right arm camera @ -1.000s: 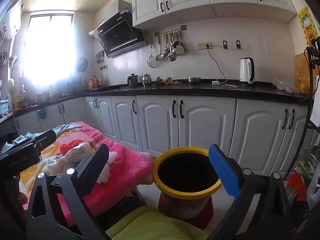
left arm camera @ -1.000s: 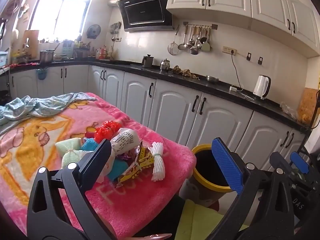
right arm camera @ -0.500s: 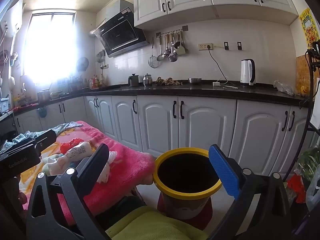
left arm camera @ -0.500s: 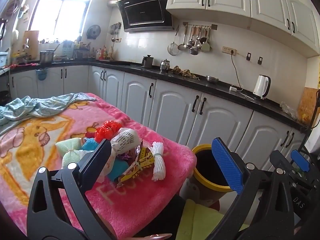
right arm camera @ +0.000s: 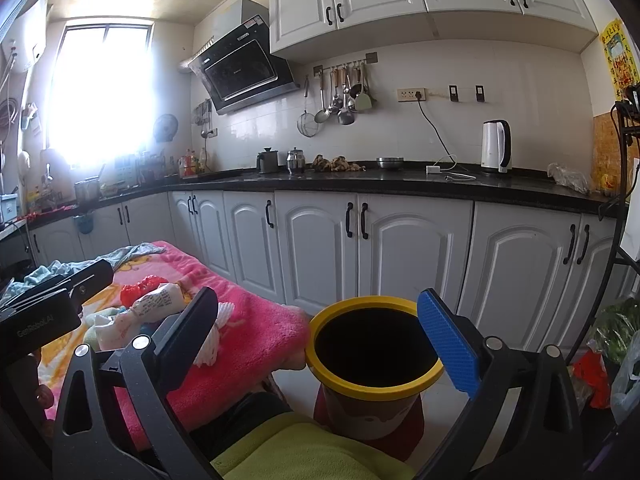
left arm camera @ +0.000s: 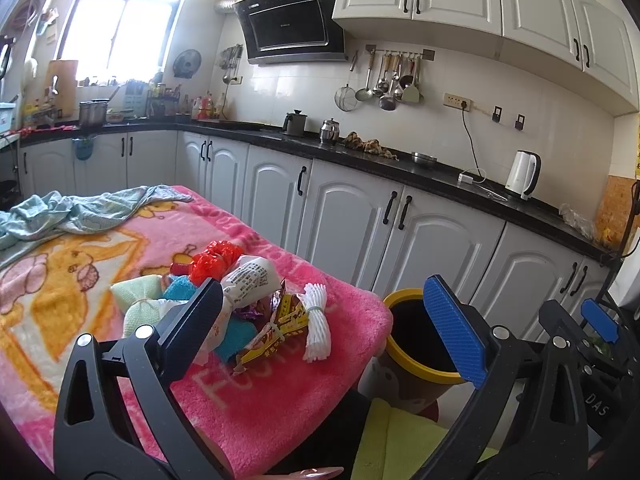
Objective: Collect trash
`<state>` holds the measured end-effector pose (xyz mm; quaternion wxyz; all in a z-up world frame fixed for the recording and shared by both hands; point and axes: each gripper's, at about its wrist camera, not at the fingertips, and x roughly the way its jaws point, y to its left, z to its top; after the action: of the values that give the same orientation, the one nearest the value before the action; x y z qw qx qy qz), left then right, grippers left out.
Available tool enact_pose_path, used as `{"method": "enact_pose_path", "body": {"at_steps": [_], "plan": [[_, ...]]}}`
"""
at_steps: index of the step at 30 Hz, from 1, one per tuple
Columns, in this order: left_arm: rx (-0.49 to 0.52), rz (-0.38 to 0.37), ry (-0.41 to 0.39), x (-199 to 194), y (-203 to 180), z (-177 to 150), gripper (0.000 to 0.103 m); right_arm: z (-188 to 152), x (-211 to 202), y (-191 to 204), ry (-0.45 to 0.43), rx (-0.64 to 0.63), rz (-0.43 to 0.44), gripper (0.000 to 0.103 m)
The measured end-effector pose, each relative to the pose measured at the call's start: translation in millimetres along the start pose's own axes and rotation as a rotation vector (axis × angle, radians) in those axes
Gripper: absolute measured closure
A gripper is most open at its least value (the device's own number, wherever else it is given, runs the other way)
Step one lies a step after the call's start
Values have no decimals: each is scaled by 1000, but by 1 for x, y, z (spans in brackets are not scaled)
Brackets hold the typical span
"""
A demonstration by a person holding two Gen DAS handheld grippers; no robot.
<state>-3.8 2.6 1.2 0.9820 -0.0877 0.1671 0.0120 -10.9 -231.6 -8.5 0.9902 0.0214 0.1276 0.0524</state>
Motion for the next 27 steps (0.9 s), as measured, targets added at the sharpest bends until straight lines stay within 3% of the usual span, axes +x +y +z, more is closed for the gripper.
{"method": "enact_pose_path", "body": {"at_steps": [27], "plan": [[-13,4,3,0,4,-2,11,3,2,6,2,-19,14,6]]}}
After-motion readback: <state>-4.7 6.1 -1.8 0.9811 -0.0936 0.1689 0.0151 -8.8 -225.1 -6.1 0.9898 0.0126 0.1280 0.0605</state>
